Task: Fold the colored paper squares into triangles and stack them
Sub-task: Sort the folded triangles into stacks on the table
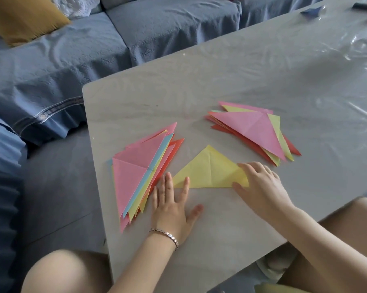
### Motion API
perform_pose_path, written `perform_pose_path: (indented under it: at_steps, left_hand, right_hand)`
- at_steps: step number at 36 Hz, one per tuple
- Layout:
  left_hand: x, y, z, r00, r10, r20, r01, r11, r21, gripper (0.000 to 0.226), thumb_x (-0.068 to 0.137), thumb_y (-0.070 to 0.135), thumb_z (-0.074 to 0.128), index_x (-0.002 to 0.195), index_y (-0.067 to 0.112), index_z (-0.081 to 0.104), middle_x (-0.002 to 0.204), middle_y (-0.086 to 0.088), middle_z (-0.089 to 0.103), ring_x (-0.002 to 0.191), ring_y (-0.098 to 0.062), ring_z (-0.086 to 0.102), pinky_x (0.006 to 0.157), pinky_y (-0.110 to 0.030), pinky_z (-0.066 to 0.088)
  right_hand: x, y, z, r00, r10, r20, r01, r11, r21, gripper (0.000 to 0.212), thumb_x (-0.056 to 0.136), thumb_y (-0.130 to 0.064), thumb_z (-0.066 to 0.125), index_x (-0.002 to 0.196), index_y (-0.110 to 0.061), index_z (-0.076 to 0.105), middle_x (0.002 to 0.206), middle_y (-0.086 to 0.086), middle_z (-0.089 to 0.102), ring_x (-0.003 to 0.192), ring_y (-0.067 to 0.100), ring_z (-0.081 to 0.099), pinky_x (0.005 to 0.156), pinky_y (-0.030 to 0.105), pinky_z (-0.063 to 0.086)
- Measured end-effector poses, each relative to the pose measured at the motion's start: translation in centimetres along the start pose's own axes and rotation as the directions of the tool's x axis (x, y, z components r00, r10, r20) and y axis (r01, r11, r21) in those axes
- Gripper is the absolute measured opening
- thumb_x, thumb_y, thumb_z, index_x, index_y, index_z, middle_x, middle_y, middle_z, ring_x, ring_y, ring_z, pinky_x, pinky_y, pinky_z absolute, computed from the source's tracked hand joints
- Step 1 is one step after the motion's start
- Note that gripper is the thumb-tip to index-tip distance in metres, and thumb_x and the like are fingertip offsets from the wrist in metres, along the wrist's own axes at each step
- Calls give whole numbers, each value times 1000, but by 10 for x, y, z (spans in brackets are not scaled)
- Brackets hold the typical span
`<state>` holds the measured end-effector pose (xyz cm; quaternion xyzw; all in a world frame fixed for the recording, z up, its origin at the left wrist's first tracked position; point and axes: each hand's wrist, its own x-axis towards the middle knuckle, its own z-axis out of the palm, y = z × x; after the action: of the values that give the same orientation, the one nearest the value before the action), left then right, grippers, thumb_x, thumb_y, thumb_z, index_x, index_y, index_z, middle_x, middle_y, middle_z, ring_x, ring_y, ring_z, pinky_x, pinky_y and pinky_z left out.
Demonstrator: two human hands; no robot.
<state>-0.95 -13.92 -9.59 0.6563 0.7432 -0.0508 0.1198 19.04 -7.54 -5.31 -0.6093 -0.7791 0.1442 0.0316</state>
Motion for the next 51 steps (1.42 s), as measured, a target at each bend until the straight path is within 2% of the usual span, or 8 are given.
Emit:
perform_pose_path:
  at_steps: [4, 7, 16, 23, 28, 37, 42, 51]
  left_hand:
    - [-3, 0, -21, 996, 73, 41, -75, 997, 25, 91, 77, 71, -16, 145, 24, 24, 152, -19, 16, 138, -33, 25, 108, -45, 27]
    - [-4, -11, -34, 982, 147, -117, -164, 976, -145, 63, 85, 52, 29, 127, 13, 55, 141, -16, 42, 115, -32, 54, 91, -41, 45]
    - [20, -57, -37, 904, -230, -361, 141, 956, -257, 46, 88, 17, 58, 130, 1, 47, 143, -23, 35, 130, -37, 39, 100, -46, 36]
    - [26, -62, -27, 937, -213, -278, 140, 955, -259, 43, 86, 10, 60, 126, -2, 50, 124, -21, 57, 110, -36, 58, 87, -44, 44]
    - [24, -61, -28, 907, -126, -402, 45, 978, -206, 37, 69, -4, 75, 104, -6, 64, 85, -23, 70, 66, -38, 67, 55, -42, 53]
    - [18, -58, -37, 929, -218, -298, 165, 967, -193, 59, 87, -6, 44, 142, 12, 31, 108, -18, 63, 89, -37, 62, 70, -39, 46]
    - [20, -50, -36, 851, -9, -525, -57, 992, -109, 47, 66, -21, 44, 106, -6, 64, 83, -23, 69, 64, -36, 68, 48, -37, 52]
    - [23, 6, -24, 737, 474, -482, -498, 863, 86, 48, 72, -1, 33, 105, 8, 68, 106, -6, 70, 99, -22, 66, 81, -45, 52]
  right_hand:
    - [21, -17, -1, 985, 111, 135, -106, 993, -46, 73, 81, -52, 61, 137, -17, 30, 128, 9, 37, 121, 28, 34, 98, 34, 32]
    - [33, -25, -5, 958, 184, 218, -183, 983, -24, 79, 75, -50, 69, 135, -15, 31, 126, 12, 38, 121, 31, 35, 96, 35, 35]
    - [33, -16, -1, 931, 255, 262, -316, 921, 229, 76, 67, -41, 79, 126, -14, 39, 115, 6, 37, 110, 27, 45, 80, 33, 42]
    - [13, -4, 9, 984, 176, 12, -169, 921, 351, 17, 93, -24, 50, 108, -15, 49, 97, 3, 55, 82, 23, 45, 63, 28, 34]
    - [13, 10, 4, 952, 270, -146, -114, 754, 647, 26, 93, -12, 51, 119, -14, 54, 98, 2, 58, 86, 23, 56, 70, 27, 40]
    - [59, 39, -36, 837, 441, -324, -111, 717, 688, 39, 94, -13, 49, 133, -12, 44, 100, 5, 52, 91, 21, 49, 73, 20, 31]
    - [62, 49, -26, 851, 462, -250, -256, 781, 570, 56, 90, -17, 51, 142, -13, 30, 136, 16, 37, 127, 31, 32, 104, 40, 31]
    - [23, 19, -3, 900, 66, -430, 134, 899, 418, 33, 84, 2, 56, 116, -1, 59, 127, 18, 50, 121, 30, 42, 100, 26, 28]
